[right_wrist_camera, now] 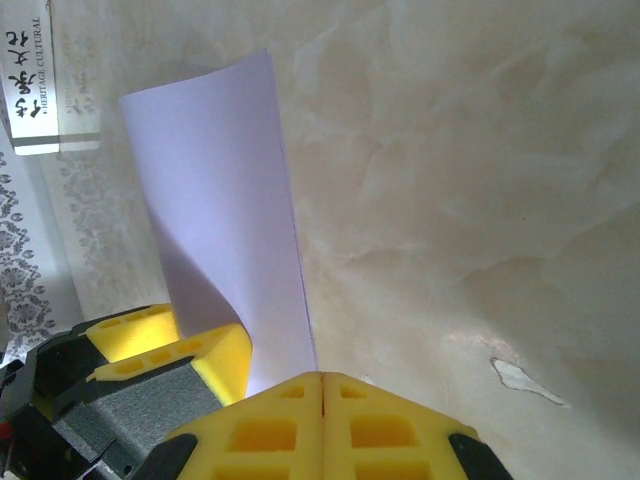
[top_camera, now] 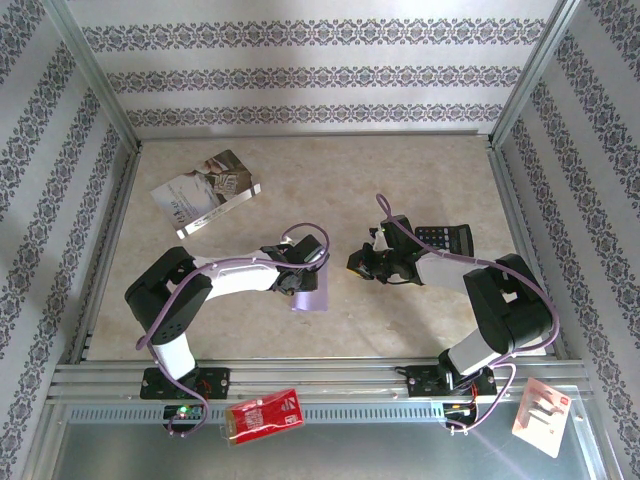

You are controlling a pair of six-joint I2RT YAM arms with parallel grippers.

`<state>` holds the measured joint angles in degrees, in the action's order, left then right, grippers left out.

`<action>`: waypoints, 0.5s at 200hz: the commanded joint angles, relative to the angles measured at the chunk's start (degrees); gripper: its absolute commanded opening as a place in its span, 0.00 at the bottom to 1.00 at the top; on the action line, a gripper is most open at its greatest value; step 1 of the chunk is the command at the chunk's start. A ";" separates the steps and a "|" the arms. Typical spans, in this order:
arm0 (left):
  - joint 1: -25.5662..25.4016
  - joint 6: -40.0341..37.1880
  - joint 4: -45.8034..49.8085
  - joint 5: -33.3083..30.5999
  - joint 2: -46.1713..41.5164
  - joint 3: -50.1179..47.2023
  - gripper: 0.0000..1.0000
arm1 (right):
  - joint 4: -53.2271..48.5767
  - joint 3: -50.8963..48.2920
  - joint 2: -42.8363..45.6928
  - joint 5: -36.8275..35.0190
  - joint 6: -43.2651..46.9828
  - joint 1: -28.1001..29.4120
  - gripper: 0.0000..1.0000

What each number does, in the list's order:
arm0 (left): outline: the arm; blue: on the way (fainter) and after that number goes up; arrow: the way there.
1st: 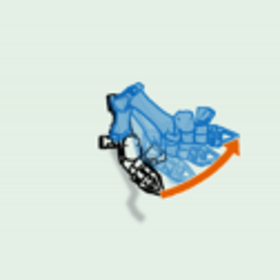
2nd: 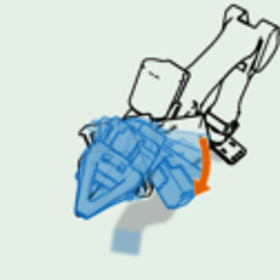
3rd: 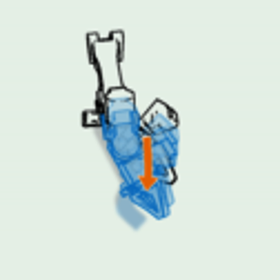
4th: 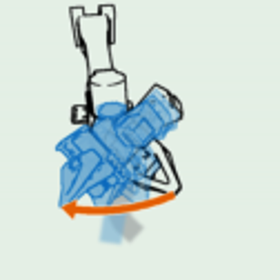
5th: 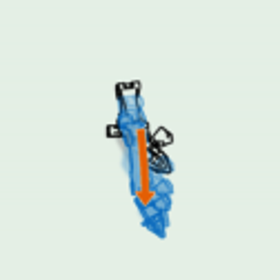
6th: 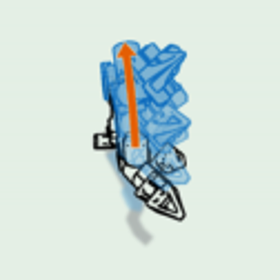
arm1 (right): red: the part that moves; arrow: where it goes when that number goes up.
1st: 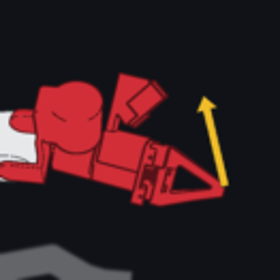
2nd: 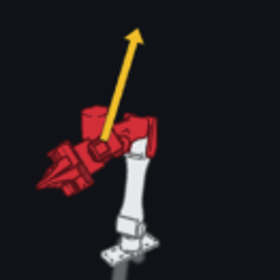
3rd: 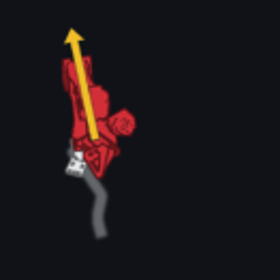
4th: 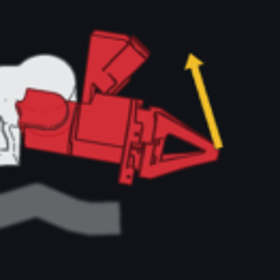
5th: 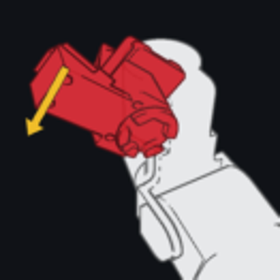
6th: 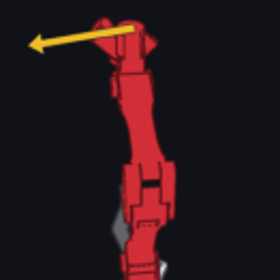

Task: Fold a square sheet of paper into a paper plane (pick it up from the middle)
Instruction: Hold the square sheet of paper at the center of the table.

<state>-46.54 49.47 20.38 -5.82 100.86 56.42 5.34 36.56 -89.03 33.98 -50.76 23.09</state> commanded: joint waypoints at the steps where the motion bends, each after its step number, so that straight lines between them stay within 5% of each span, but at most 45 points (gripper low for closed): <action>1: -0.39 -1.05 2.36 1.46 4.04 -1.12 0.50 | -0.34 0.53 -0.23 1.19 1.04 0.05 0.07; 100: -0.39 -1.44 2.98 0.92 4.26 -0.84 0.50 | 0.15 1.58 -1.33 1.78 0.29 1.73 0.07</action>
<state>-46.57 48.82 20.91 -5.82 101.06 56.82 5.34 36.64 -89.45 34.50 -50.78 23.40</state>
